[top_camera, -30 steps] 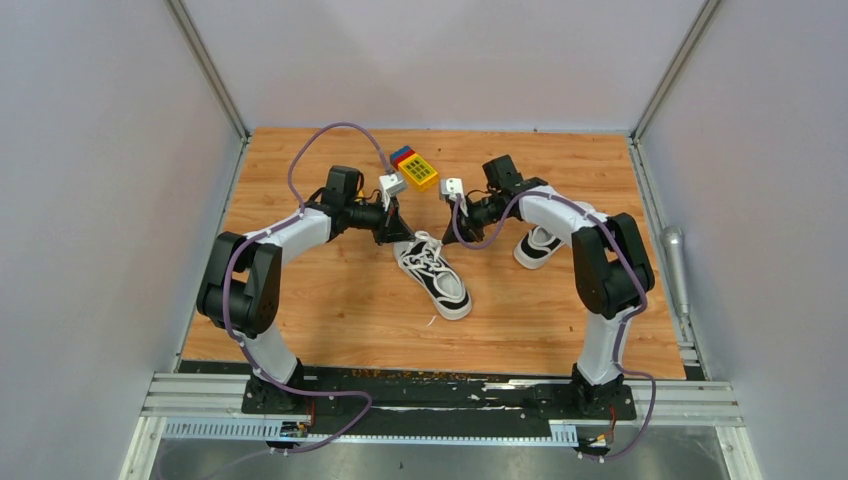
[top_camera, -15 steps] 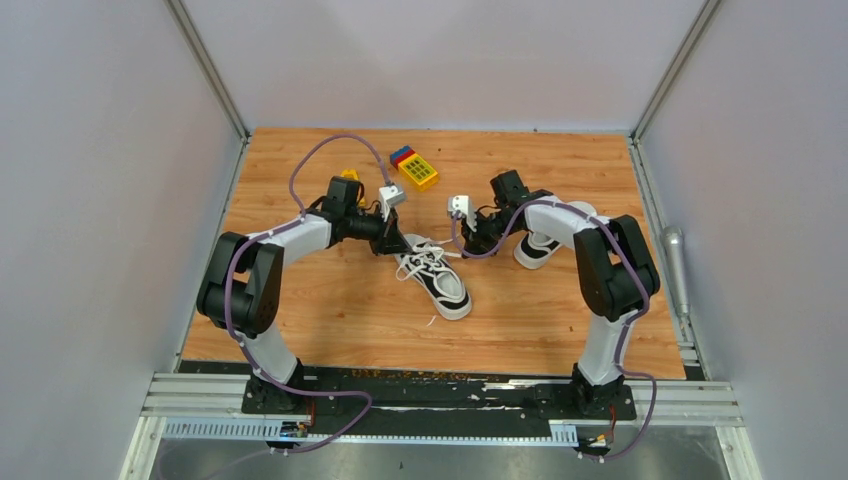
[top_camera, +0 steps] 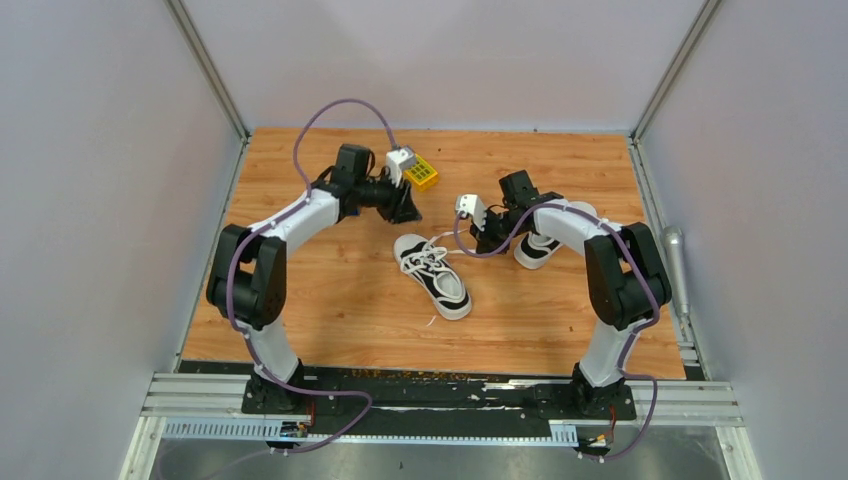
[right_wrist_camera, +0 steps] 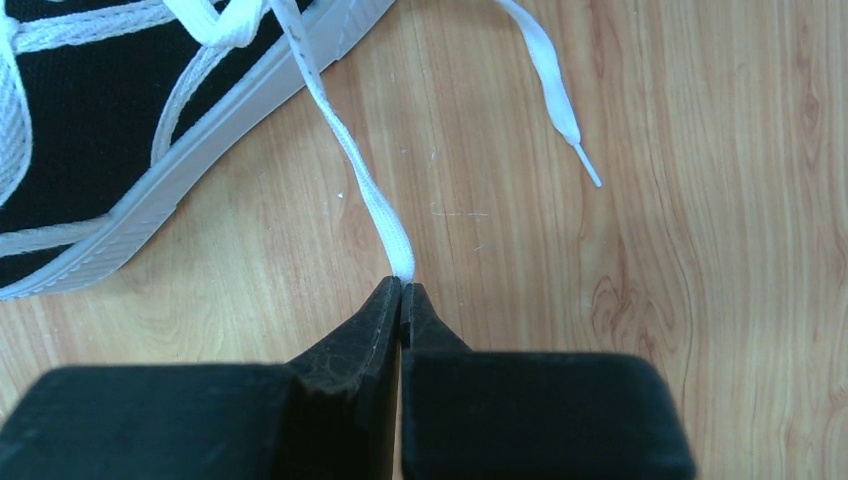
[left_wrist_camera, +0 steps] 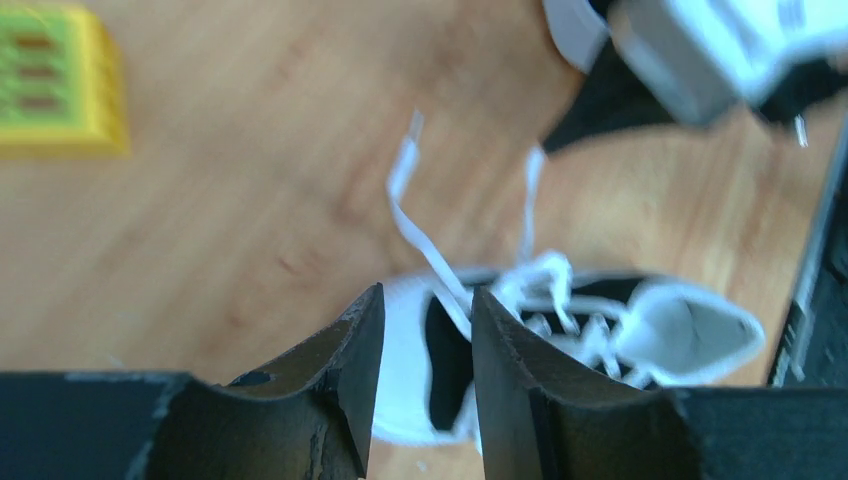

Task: Tie the shoes
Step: Tie the shoelace on the shoe.

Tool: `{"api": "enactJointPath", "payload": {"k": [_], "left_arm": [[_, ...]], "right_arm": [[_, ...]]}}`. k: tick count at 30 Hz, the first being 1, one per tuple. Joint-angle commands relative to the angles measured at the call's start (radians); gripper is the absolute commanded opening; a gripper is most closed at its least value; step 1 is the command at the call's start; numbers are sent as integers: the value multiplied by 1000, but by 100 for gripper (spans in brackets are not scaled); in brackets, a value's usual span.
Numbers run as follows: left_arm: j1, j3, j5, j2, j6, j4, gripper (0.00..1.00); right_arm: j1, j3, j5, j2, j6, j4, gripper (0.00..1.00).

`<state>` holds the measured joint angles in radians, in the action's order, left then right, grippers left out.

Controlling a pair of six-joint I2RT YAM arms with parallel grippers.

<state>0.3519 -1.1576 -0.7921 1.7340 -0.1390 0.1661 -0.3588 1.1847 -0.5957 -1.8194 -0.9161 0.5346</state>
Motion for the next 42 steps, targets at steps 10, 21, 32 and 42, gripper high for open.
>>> {"api": "enactJointPath", "payload": {"k": [10, 21, 32, 42], "left_arm": [[147, -447, 279, 322, 186, 403, 49], [219, -458, 392, 400, 201, 451, 30], [78, -384, 446, 96, 152, 531, 0], [-25, -68, 361, -155, 61, 710, 0]], "right_arm": [[-9, 11, 3, 63, 75, -59, 0], [-31, -23, -17, 100, 120, -88, 0], [66, -39, 24, 136, 275, -88, 0], [168, -71, 143, 246, 352, -60, 0]]}}
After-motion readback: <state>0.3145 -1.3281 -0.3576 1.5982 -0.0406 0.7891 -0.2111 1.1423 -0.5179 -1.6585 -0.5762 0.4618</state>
